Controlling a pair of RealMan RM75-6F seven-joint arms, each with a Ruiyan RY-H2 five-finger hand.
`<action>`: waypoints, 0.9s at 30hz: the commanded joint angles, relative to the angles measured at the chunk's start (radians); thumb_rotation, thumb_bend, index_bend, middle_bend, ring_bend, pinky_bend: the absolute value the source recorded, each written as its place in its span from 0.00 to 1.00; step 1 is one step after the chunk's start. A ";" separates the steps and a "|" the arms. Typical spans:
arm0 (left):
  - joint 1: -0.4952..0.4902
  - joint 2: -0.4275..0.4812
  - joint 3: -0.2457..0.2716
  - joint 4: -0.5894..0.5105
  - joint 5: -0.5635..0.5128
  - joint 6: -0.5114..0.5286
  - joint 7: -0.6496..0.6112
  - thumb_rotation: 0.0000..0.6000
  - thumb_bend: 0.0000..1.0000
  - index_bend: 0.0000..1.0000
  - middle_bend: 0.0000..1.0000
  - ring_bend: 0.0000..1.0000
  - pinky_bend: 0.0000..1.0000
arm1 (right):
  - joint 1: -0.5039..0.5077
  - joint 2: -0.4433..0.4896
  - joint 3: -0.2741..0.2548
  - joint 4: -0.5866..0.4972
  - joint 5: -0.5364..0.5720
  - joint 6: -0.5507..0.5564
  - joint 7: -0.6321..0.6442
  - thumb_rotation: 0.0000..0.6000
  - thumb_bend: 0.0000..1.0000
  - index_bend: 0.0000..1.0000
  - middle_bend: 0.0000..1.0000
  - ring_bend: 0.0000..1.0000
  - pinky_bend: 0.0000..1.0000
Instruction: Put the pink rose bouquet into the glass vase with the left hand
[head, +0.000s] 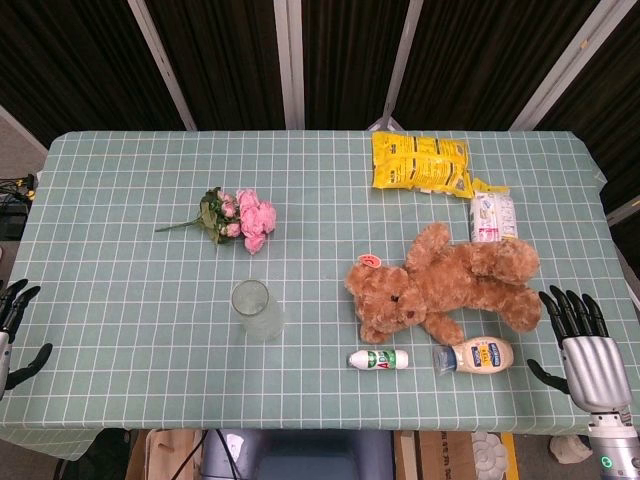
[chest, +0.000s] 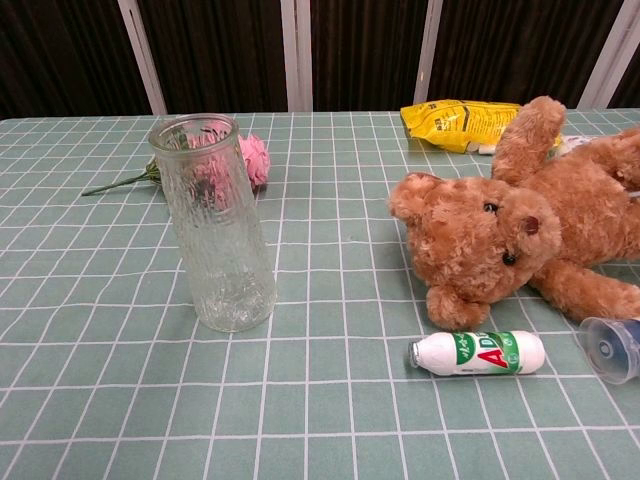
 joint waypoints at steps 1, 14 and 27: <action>-0.001 -0.001 0.000 -0.001 0.001 -0.001 0.001 1.00 0.35 0.15 0.07 0.00 0.15 | 0.000 0.000 -0.001 0.000 0.000 -0.001 -0.001 1.00 0.19 0.00 0.06 0.04 0.00; -0.001 -0.003 0.007 -0.004 0.014 -0.003 0.013 1.00 0.35 0.15 0.07 0.00 0.15 | -0.006 0.007 0.004 -0.005 -0.001 0.016 0.012 1.00 0.19 0.00 0.06 0.04 0.00; -0.016 0.002 -0.002 0.008 -0.020 -0.042 0.002 1.00 0.33 0.14 0.07 0.00 0.15 | -0.004 0.009 0.003 -0.006 0.009 0.001 0.009 1.00 0.19 0.00 0.06 0.04 0.00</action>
